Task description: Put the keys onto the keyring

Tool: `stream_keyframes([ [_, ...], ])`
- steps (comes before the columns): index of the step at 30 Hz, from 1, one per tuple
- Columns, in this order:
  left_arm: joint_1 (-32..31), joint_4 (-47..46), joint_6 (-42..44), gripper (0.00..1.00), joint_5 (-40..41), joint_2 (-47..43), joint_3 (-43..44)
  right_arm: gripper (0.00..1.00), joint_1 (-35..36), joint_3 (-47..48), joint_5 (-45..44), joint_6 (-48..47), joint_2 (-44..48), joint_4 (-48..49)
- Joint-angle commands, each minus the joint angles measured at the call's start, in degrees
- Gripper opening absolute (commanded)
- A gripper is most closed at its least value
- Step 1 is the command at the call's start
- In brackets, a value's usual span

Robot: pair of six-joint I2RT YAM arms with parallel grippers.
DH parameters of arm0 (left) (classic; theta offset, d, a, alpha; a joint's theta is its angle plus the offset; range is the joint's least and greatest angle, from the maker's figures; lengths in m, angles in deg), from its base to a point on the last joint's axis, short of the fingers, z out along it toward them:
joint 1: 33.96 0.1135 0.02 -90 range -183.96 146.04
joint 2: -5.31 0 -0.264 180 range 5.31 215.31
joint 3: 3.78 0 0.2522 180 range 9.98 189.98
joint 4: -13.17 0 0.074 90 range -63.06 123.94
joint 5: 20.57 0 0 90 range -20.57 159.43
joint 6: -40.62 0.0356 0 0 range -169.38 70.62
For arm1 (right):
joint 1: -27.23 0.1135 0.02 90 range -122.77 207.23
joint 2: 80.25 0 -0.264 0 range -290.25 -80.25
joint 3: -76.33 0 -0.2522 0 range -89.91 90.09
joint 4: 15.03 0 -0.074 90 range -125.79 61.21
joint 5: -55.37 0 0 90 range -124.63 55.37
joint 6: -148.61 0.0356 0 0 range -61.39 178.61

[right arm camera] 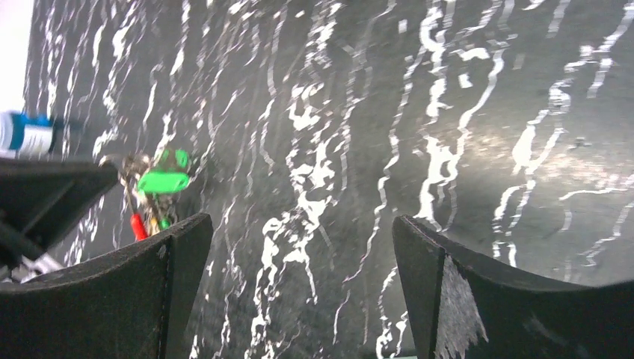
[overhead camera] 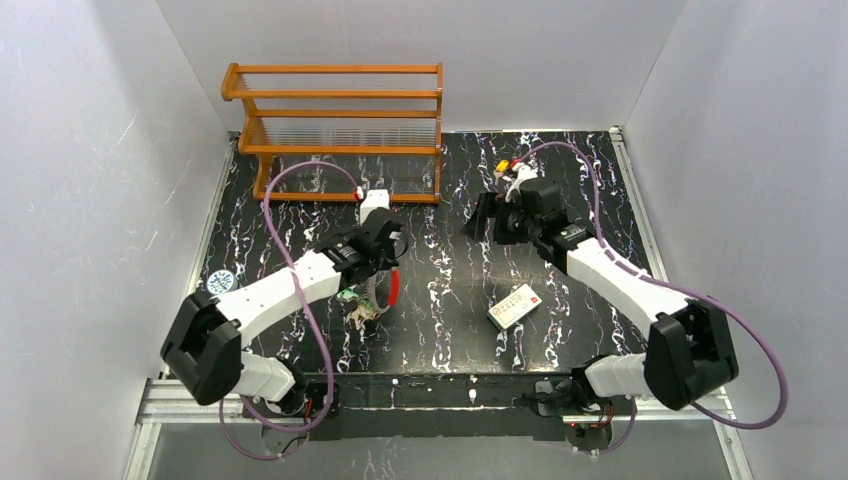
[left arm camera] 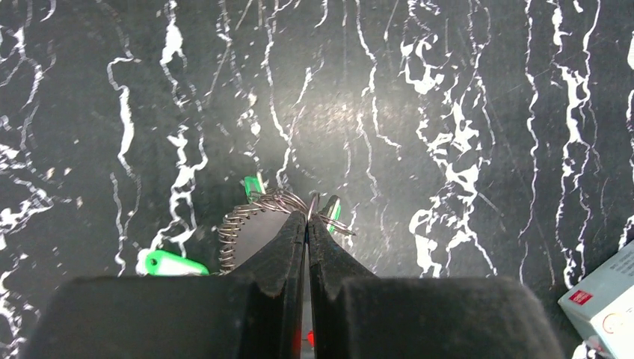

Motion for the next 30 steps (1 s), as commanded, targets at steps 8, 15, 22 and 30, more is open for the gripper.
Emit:
stream_keyframes([
  [8,4.7,-5.1,1.6,0.71,-8.5,7.6,9.9,0.99,-6.3,7.5,-3.4,-1.1,-8.7,1.1],
  [15,14.6,-8.3,-2.2,0.84,-25.3,4.9,6.2,0.99,-9.1,8.6,-0.7,1.0,-13.9,2.1],
  [22,25.0,-16.8,-5.7,0.9,-37.4,-4.8,-5.1,0.97,-13.3,14.0,2.6,4.1,-23.4,3.8],
  [30,28.7,-11.1,1.1,0.96,-39.0,-15.9,-10.5,0.81,-15.5,32.6,-6.2,-0.3,-40.6,-5.7],
])
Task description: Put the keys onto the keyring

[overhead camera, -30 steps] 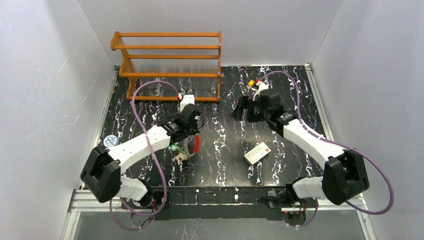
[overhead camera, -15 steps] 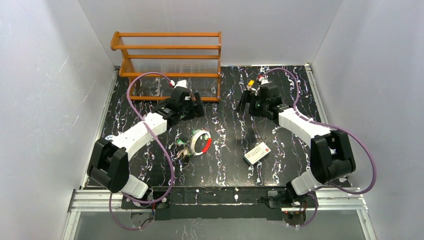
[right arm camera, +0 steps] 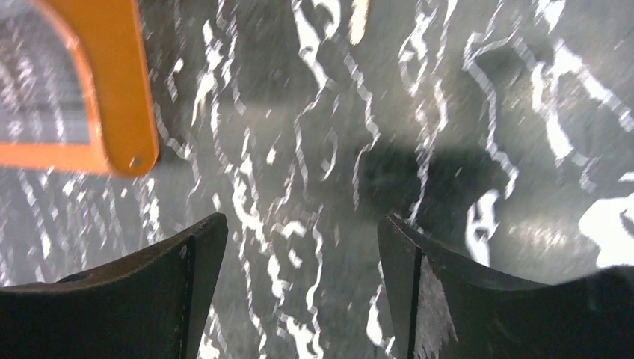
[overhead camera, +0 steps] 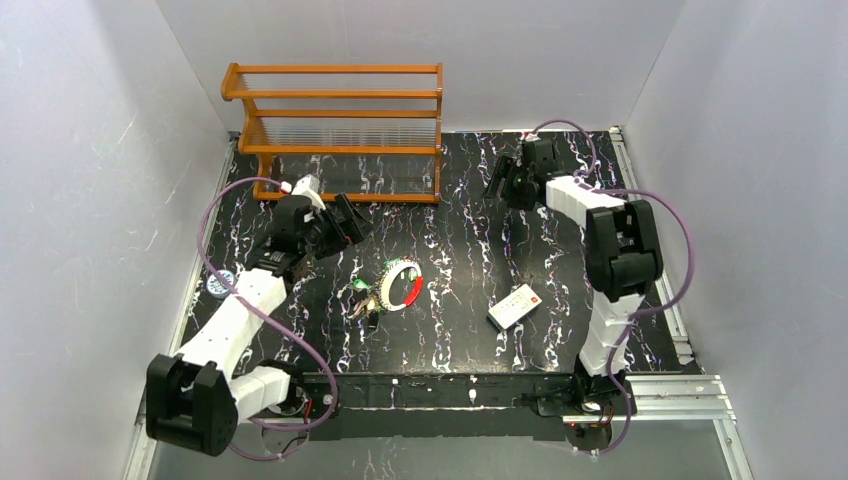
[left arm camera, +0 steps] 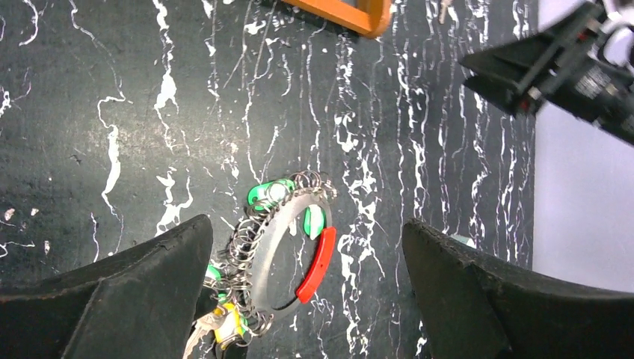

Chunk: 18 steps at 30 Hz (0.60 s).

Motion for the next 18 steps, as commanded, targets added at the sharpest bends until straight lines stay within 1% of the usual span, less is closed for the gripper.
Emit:
stream_keyframes([
  [1,0.2,5.6,5.8,0.96,-2.7,-5.6,-0.7,0.79,-0.3,10.8,-8.3,-4.0,-6.6,-5.2],
  [5,0.2,11.1,9.1,0.96,-1.4,-9.9,-1.7,0.73,-0.4,21.0,-14.7,-7.2,-14.3,-10.0],
  [8,0.2,12.6,9.1,0.96,-1.3,-13.5,-3.7,0.69,-0.4,28.1,-15.5,-8.5,-19.3,-11.8],
  [12,0.2,14.2,8.5,0.96,-1.4,-17.2,-6.0,0.67,-0.4,34.9,-17.0,-8.7,-24.6,-13.9],
  [14,0.2,15.6,8.7,0.96,-0.8,-18.1,-5.9,0.65,-0.4,38.0,-18.8,-8.9,-27.3,-15.0],
  [18,0.2,17.3,9.2,0.96,-0.7,-19.0,-5.5,0.64,-0.2,43.7,-21.9,-9.9,-32.0,-16.3],
])
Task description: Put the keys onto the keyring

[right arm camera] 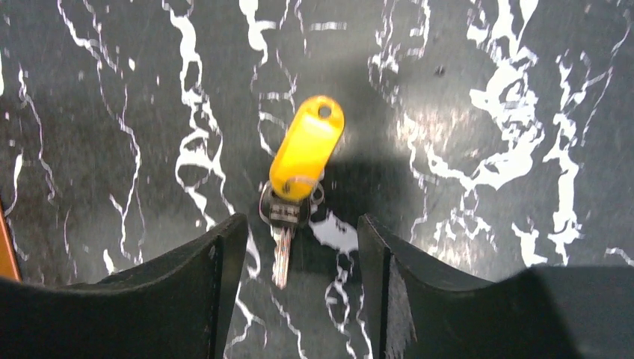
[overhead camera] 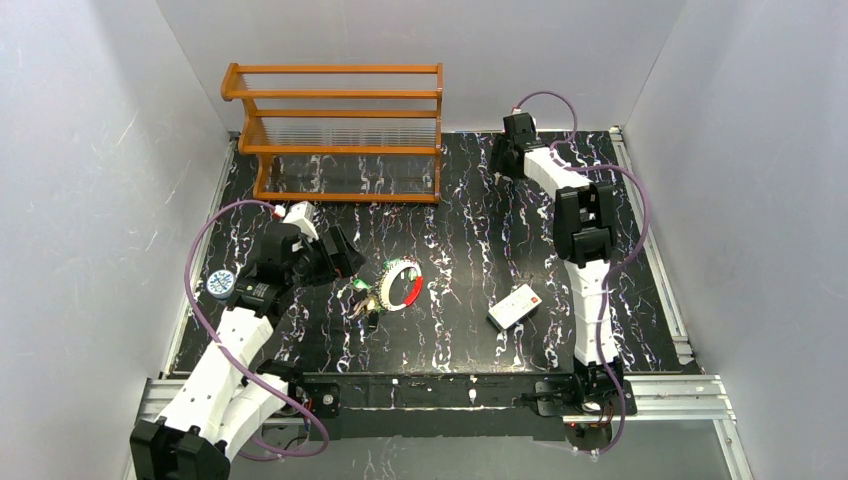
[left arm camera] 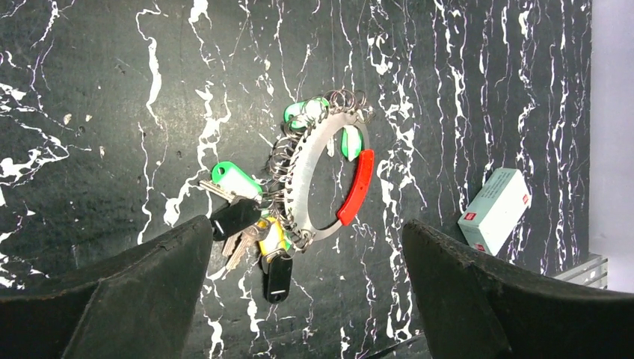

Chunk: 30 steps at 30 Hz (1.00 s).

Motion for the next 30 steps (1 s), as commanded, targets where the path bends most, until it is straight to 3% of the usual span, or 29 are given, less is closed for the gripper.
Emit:
stream_keyframes([
  [1,0.2,3.4,1.4,0.96,0.2,-1.7,0.4,0.63,0.1,6.6,-4.8,-1.7,-5.3,-3.9],
  [17,0.2,5.5,1.6,0.96,0.4,-1.9,1.8,0.43,4.0,6.1,-7.9,-6.9,-7.6,-1.9],
  [19,0.2,5.8,1.6,0.95,0.6,-2.2,1.6,0.42,4.4,3.9,-7.8,-6.8,-5.9,-1.3],
  [25,0.2,5.9,0.8,0.95,0.9,-3.2,0.7,0.25,5.2,-6.8,-6.6,-6.8,1.1,1.4],
  [30,0.2,5.8,0.1,0.95,0.9,-2.9,-0.2,0.19,6.7,-14.8,-5.6,-7.0,6.0,1.9],
])
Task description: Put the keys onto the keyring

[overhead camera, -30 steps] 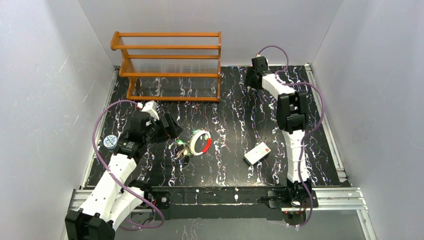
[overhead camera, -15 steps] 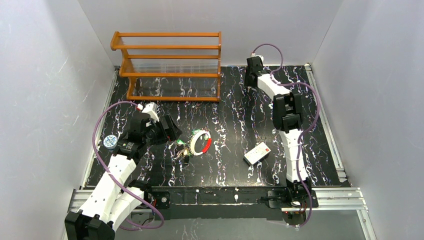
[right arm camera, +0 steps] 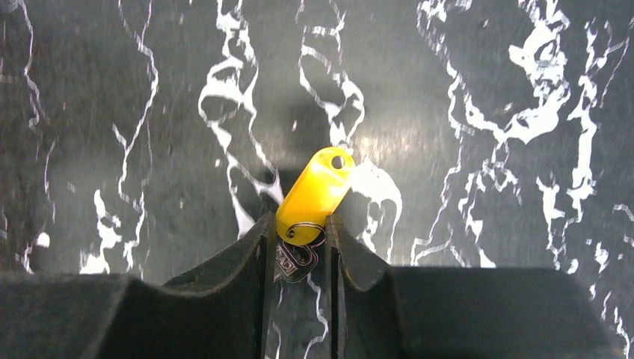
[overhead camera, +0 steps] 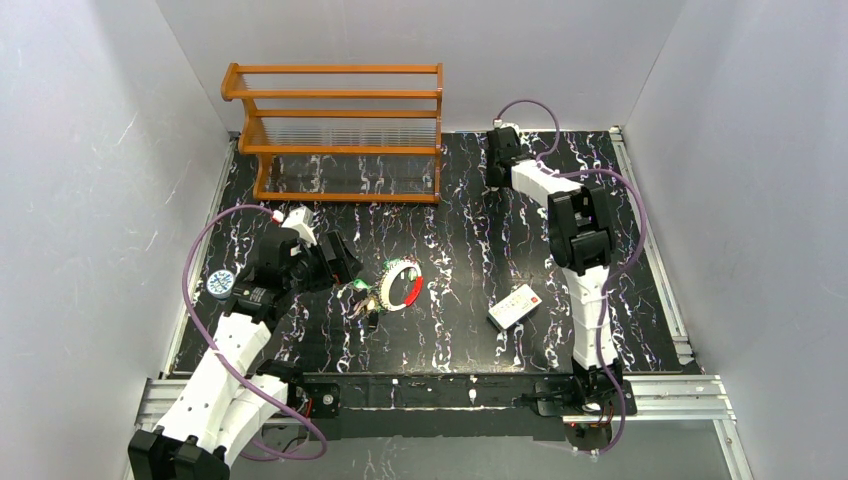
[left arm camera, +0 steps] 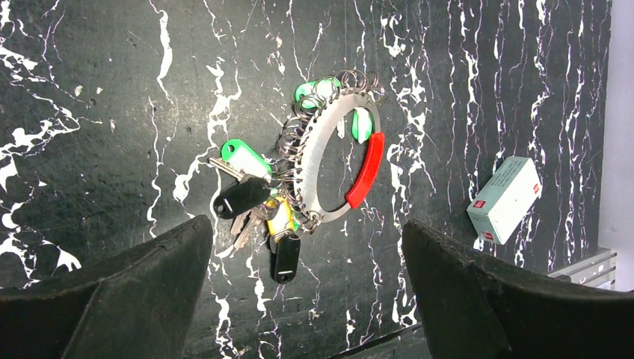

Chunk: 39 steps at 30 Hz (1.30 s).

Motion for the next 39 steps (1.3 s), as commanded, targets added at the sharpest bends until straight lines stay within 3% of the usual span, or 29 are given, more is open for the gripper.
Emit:
stream_keyframes([
  [1,0.2,1.1,-0.6,0.95,0.2,-0.4,-0.2,0.19,2.2,-8.2,2.6,-0.7,3.9,-5.2],
  [7,0.2,0.1,-2.3,0.94,-1.0,0.2,-0.6,0.16,7.2,-19.7,5.2,0.5,10.9,-8.4],
  [19,0.2,-6.9,-6.8,0.94,-7.4,3.0,-4.1,0.14,15.3,-47.5,26.5,8.9,29.7,-7.2],
  [25,0.1,-15.2,-11.2,0.93,-14.6,4.4,-8.6,0.28,16.1,-51.0,35.2,7.8,40.4,-7.0],
  [29,0.0,-21.0,-14.8,0.91,-18.0,5.0,-11.5,0.39,16.0,-51.1,36.3,7.7,45.2,-7.0],
  [39,-2.6,-26.7,-18.6,0.89,-19.2,3.0,-14.6,0.4,13.5,-54.7,39.3,7.9,43.9,-5.9],
])
